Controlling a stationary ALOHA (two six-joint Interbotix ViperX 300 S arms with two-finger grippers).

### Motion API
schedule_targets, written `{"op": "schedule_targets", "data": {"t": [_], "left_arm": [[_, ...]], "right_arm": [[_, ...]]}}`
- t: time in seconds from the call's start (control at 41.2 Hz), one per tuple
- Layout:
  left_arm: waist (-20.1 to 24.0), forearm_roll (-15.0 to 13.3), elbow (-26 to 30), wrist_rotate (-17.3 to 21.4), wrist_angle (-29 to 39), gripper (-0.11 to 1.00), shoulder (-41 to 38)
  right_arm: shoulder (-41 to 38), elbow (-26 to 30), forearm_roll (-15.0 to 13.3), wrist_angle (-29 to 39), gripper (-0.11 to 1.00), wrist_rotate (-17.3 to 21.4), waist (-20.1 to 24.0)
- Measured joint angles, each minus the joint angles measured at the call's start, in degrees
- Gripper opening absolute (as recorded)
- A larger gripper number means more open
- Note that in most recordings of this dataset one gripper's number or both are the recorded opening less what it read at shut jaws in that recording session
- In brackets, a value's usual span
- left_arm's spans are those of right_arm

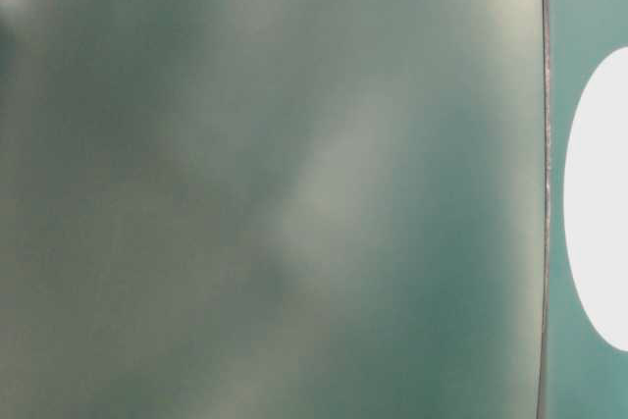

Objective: Scoop the yellow hexagonal prism block from the bowl with a spoon using the right arm.

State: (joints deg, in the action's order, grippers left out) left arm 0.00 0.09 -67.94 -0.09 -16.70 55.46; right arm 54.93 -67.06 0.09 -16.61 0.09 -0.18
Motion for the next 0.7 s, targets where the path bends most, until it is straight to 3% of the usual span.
{"op": "schedule_targets", "data": {"t": [0.024, 0.049, 0.073, 0.703], "left_arm": [[0.0, 0.1, 0.1, 0.0, 0.2, -0.01, 0.0], [0.0, 0.1, 0.0, 0.0, 0.7, 0.16, 0.2], [0.0, 0.2, 0.1, 0.0, 1.1, 0.19, 0.3], [0.0, 0.4, 0.1, -0.1, 2.4, 0.19, 1.4]], "right_arm": [[0.0, 0.0, 0.1, 0.0, 0.00, 0.0, 0.0], [0.0, 0.0, -0.2, 0.0, 0.00, -0.4, 0.0], [0.0, 0.0, -0.3, 0.0, 0.00, -0.4, 0.0], [-1.1, 0.3, -1.1, 0.0, 0.01, -0.5, -0.2]]}}
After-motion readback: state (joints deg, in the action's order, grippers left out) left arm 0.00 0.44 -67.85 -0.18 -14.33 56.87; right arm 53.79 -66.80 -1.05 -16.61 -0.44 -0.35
